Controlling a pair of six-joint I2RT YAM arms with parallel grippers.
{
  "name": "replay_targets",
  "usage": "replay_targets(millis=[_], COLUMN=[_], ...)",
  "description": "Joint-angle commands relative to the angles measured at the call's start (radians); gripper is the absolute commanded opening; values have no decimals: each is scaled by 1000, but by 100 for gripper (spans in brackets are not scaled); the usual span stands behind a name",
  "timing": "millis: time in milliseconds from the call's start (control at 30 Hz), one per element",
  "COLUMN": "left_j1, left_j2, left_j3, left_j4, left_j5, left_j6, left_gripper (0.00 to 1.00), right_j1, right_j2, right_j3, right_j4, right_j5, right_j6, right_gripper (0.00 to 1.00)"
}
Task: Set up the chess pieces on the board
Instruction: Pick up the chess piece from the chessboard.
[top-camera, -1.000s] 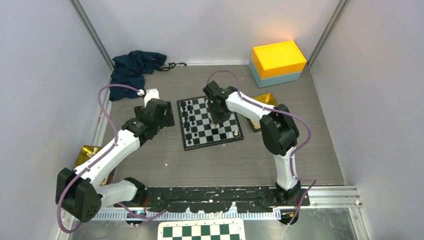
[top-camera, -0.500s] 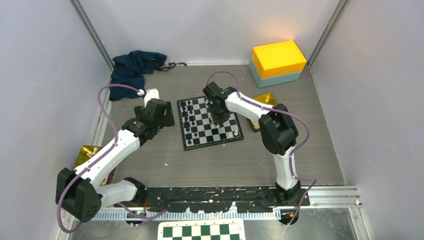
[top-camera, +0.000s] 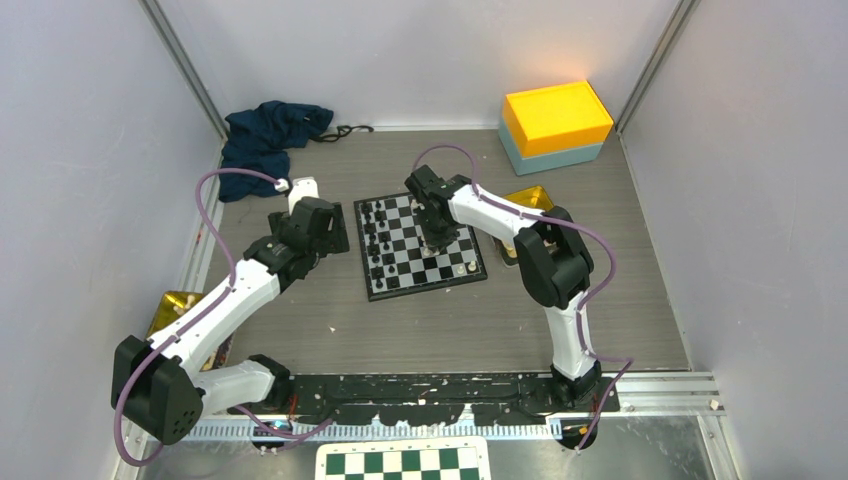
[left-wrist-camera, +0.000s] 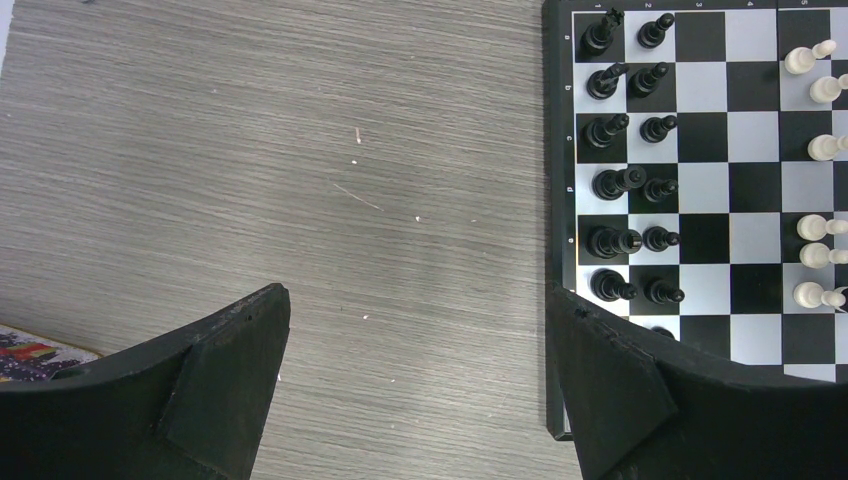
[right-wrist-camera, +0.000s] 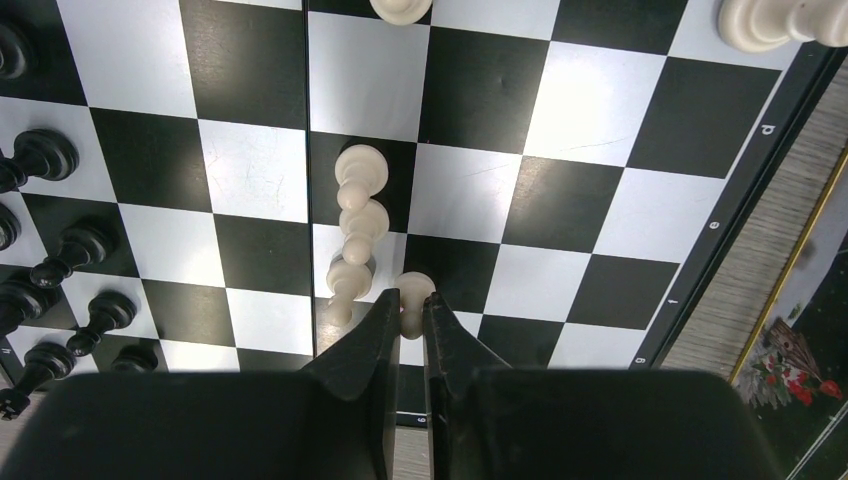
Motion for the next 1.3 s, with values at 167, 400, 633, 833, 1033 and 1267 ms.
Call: replay_targets(millis=[167, 400, 633, 833, 1033, 1267], left_j1=[7, 7, 8, 7, 7, 7], left_j2=[-8, -6, -2, 0, 1, 1], left_j3=[2, 1, 5, 6, 6, 5], left_j4=[42, 42, 42, 42, 42, 41], left_j5=[-13, -12, -9, -4, -1, 2], left_j6=[10, 8, 8, 5, 3, 1], left_gripper=[100, 100, 100, 100, 100, 100], right_j1=[-1, -12, -27, -38, -44, -46], right_j2=[-63, -107, -148, -170, -181, -189], right_j3=[-1, -46, -96, -131, -154, -173], right_j4=[12, 20, 32, 40, 44, 49], right_j5=[46, 64, 69, 71, 66, 68], right_j6=[-1, 2, 11, 16, 22, 26], right_gripper=[4, 4, 3, 3, 3, 3])
